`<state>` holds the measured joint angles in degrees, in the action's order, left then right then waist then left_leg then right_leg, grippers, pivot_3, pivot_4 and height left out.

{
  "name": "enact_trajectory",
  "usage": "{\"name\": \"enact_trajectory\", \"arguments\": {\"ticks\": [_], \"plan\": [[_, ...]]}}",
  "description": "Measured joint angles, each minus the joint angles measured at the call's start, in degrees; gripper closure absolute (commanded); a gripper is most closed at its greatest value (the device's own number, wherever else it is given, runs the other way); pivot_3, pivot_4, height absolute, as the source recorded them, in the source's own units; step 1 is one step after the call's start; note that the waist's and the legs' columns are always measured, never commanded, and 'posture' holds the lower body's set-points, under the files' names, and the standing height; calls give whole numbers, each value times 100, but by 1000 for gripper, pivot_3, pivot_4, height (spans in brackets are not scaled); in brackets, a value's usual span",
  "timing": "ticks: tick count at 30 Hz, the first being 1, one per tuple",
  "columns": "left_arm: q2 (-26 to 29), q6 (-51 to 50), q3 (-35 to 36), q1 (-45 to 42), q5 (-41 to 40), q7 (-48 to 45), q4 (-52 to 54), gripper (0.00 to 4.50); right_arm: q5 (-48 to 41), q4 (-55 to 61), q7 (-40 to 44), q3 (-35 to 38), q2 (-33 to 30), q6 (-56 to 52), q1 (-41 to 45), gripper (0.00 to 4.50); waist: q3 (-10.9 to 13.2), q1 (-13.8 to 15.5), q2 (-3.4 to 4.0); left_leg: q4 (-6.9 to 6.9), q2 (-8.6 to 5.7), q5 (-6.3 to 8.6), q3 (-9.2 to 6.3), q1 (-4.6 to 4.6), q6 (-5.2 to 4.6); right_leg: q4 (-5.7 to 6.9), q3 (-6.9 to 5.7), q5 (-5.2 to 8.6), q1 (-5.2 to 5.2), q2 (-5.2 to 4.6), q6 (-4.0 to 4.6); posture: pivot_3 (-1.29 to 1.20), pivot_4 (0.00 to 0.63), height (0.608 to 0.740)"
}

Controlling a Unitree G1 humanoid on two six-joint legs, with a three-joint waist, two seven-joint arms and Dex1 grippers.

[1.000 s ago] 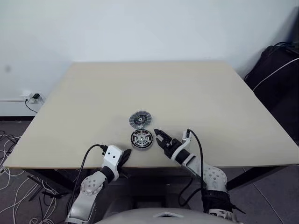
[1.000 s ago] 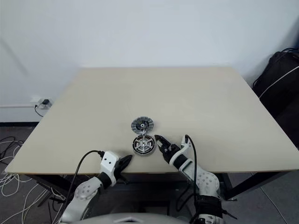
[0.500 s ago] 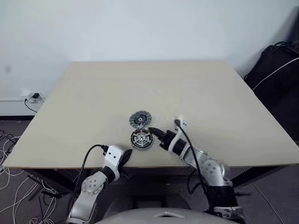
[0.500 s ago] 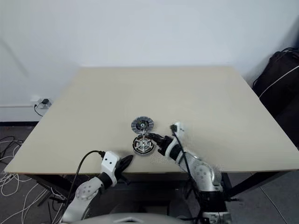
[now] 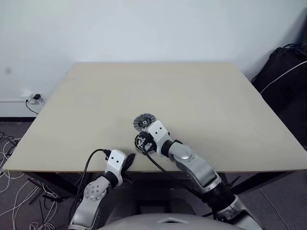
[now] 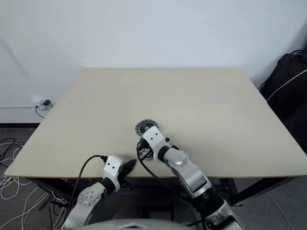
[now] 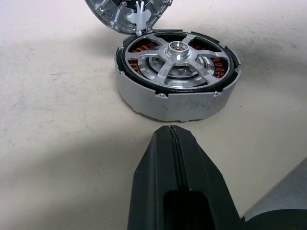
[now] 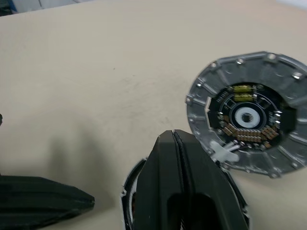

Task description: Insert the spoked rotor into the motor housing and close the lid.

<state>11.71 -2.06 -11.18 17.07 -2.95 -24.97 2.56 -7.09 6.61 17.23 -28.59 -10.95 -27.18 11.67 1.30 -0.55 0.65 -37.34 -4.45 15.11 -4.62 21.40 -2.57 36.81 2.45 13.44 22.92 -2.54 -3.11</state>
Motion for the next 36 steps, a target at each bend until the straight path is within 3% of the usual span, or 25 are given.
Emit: {"name": "enact_trajectory", "arguments": {"ticks": [12,19,25,32,36], "plan": [[1,-12,-7,6,1,15,18,4500,201,-1427,135,371,512,-116,276,4465,-1,-5,1,0,-2,0,0,-10,1,4,-12,-19,-6,3,31,0,0,740],[2,-31,-6,7,1,61,92,4500,316,-1516,315,433,492,-234,385,4465,-5,-5,3,2,-2,1,0,-49,4,3,-11,6,-45,1,9,0,0,740],[0,-44,-12,5,0,97,94,4500,367,-978,1123,353,-191,-254,447,4465,2,-7,4,1,-2,1,1,-46,3,3,-11,3,-40,2,2,0,0,740],[-19,25,-55,-43,1,84,16,4500,487,-89,2265,-9,-1079,-363,1104,4465,7,4,1,3,-1,1,-1,-45,2,0,-14,3,-40,1,3,0,0,740],[-55,122,-61,-123,2,92,-157,4500,684,126,2876,-362,-1557,-448,1395,3568,15,34,-16,1,-1,1,-1,-41,2,-2,-16,3,-40,-2,2,0,0,740]]}}
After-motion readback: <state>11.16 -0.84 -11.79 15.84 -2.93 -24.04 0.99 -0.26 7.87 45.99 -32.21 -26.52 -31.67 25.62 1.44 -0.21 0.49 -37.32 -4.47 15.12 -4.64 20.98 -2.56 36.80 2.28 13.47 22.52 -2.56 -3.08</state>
